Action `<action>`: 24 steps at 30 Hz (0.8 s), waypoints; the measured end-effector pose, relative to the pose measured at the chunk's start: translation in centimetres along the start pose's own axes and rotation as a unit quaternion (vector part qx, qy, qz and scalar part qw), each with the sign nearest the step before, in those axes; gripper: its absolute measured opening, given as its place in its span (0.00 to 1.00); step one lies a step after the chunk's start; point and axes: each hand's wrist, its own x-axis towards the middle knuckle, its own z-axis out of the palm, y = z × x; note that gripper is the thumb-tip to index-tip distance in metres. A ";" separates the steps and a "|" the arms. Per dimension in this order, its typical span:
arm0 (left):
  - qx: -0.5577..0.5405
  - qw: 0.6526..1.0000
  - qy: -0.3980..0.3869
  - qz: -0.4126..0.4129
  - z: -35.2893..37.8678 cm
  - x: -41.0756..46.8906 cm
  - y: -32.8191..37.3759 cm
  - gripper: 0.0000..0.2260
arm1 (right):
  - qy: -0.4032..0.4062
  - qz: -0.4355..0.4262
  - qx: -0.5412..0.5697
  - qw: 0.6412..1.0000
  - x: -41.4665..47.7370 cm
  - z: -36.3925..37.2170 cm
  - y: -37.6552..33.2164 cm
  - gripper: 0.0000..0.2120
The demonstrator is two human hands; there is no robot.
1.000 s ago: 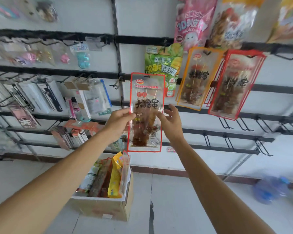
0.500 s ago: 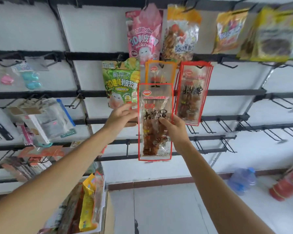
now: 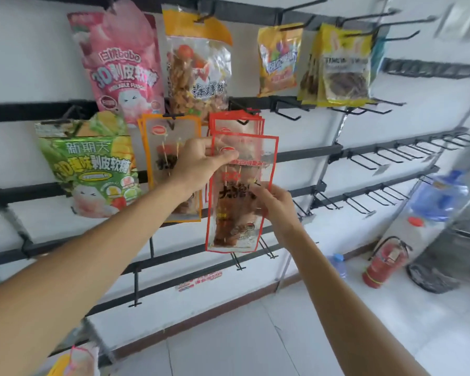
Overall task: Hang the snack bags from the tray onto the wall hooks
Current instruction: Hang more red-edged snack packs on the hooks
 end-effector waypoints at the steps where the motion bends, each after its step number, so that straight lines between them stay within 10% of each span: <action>1: -0.004 1.000 -0.006 0.009 0.7 0.4 0.2 0.05 | 0.005 -0.011 0.013 1.000 0.7 -0.6 -0.7 0.08; 24: -0.004 0.983 0.180 0.025 4.7 4.9 0.1 0.02 | -0.204 -0.168 0.062 0.962 15.8 -3.1 -4.3 0.06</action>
